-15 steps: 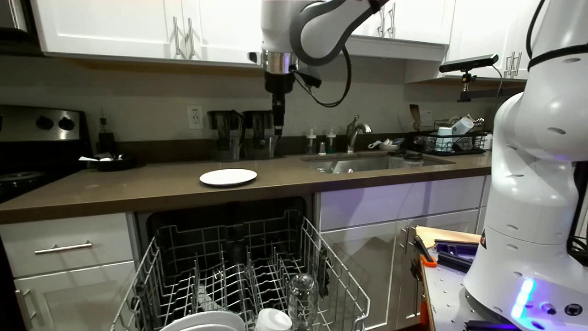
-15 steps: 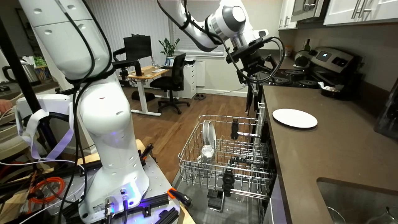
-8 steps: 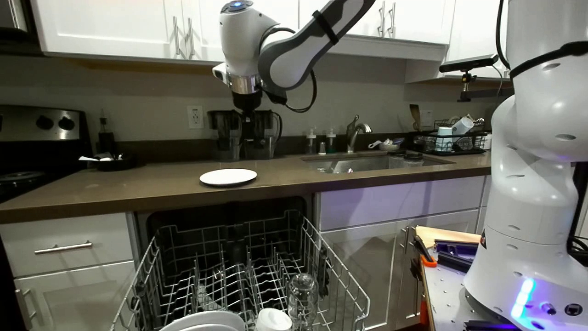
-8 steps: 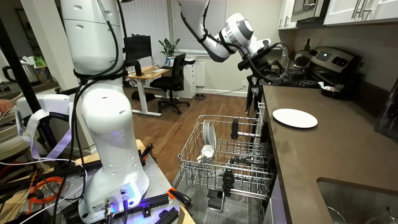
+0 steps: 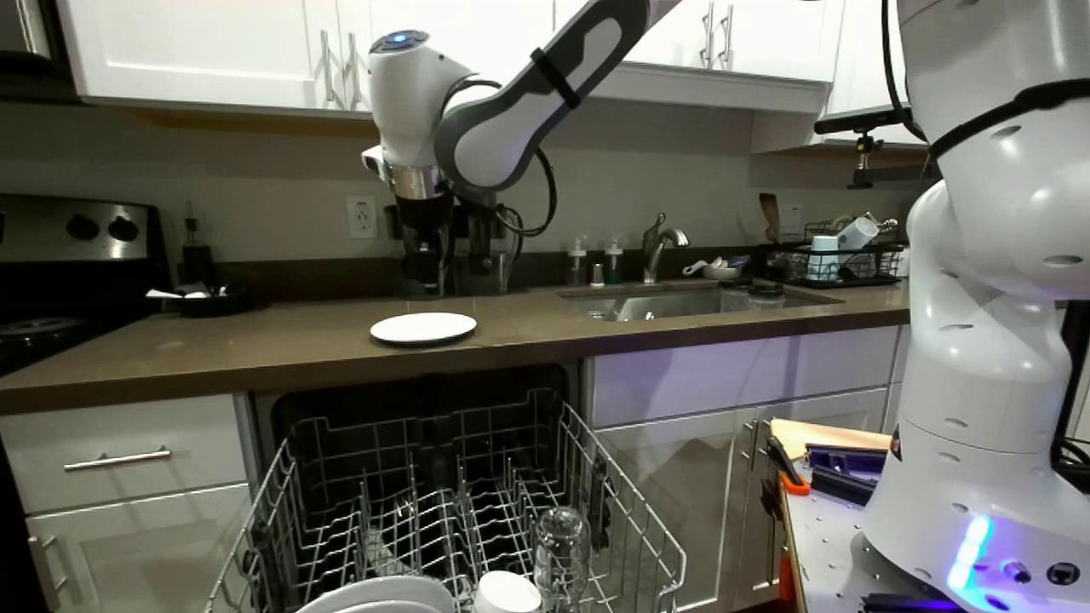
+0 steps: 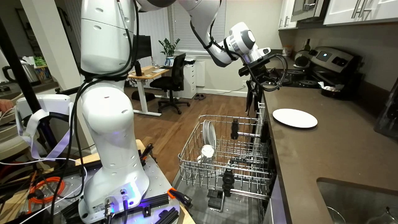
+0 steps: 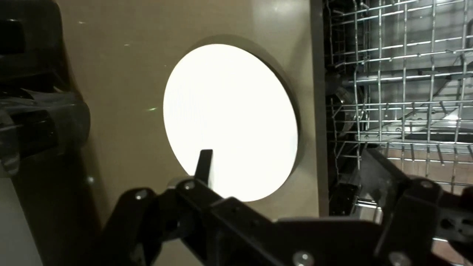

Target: Get the plate on the counter and put on the plate dryer

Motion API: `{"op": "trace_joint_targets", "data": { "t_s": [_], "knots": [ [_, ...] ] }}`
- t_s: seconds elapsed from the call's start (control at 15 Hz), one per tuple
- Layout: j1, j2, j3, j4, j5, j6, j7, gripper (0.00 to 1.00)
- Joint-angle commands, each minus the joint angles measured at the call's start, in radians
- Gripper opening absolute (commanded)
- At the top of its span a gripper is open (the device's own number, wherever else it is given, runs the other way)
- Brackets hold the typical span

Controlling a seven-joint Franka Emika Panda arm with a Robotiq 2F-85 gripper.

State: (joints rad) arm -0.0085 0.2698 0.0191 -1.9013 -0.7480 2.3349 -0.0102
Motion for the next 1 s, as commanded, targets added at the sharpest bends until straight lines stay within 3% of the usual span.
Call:
{"op": "trace_joint_targets", "data": {
  "t_s": [0.0, 0.27, 0.67, 0.93],
  "knots": [
    [0.019, 0.0, -0.018, 0.0, 0.012, 0.0, -0.009, 1.0],
    [0.026, -0.001, -0.03, -0.005, -0.002, 0.01, 0.021, 1.0],
    [0.048, 0.128, -0.063, 0.029, -0.062, 0.159, 0.192, 1.0],
    [0.11, 0.248, -0.143, 0.1, -0.205, 0.216, 0.382, 1.0]
  ]
}}
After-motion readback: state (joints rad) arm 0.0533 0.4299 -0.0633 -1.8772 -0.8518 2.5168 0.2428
